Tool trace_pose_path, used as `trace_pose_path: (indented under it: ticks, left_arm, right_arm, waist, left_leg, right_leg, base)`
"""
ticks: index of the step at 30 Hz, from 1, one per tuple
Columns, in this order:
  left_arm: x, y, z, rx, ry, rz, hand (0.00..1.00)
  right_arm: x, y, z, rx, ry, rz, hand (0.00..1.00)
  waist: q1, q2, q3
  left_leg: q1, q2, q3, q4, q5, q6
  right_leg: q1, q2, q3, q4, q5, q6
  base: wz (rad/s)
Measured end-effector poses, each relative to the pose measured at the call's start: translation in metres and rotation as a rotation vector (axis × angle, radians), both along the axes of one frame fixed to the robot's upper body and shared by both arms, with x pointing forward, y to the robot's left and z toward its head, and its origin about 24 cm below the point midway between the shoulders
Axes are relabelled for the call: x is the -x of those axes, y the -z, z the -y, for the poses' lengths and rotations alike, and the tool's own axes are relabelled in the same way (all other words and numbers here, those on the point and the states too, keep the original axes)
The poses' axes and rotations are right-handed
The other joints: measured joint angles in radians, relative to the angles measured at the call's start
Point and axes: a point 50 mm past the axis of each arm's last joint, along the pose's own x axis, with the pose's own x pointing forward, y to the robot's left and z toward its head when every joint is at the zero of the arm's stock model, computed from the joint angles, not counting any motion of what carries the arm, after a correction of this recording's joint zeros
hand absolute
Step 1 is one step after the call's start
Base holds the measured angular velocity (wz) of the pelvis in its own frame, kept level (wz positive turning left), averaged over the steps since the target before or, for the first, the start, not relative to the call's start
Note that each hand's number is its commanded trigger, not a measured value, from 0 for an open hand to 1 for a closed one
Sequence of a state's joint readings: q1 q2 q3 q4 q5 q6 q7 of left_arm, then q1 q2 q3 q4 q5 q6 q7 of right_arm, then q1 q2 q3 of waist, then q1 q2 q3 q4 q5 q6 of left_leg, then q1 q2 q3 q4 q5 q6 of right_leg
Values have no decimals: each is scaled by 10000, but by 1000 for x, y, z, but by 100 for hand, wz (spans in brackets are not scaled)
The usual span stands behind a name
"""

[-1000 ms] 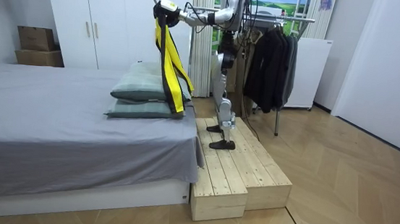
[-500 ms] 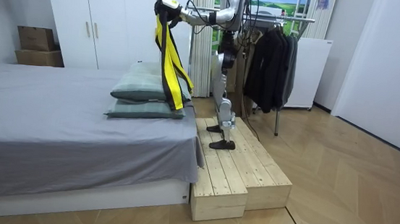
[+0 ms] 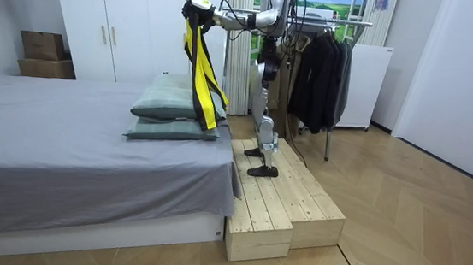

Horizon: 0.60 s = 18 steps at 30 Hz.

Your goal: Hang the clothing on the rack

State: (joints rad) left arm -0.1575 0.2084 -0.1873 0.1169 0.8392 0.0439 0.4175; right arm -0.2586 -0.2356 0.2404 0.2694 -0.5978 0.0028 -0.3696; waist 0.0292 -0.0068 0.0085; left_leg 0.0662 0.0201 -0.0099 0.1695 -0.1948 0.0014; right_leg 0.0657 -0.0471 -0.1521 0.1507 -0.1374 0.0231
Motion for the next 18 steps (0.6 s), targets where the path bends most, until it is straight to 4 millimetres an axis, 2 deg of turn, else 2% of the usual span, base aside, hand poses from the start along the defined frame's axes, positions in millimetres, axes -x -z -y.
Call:
trace_pose_path:
  ticks: [3,10,18]
  left_arm:
    - [0,0,0,-1,-67,-18,100]
    - [-3,-3,8,-84,152,33,100]
    - [-6,-7,11,60,178,-12,100]
  right_arm:
    - [-3,-2,-3,131,-58,-49,0]
    - [-15,-21,-21,1176,-663,619,0]
    - [-17,-25,-21,1486,-647,813,0]
  waist:
    - [39,-57,-3]
    - [105,-443,-17]
    - [142,-465,-26]
  left_leg:
    - [-6,-2,2,-14,0,1]
    - [-15,-2,-1,1,7,0]
    - [-40,-14,-50,-5,7,1]
  right_leg:
    - [-7,-3,-3,-1,-2,2]
    - [-12,-1,-41,0,-2,3]
    - [-8,-15,-137,-12,-3,5]
  base:
    - [0]
    - [0]
    - [1]
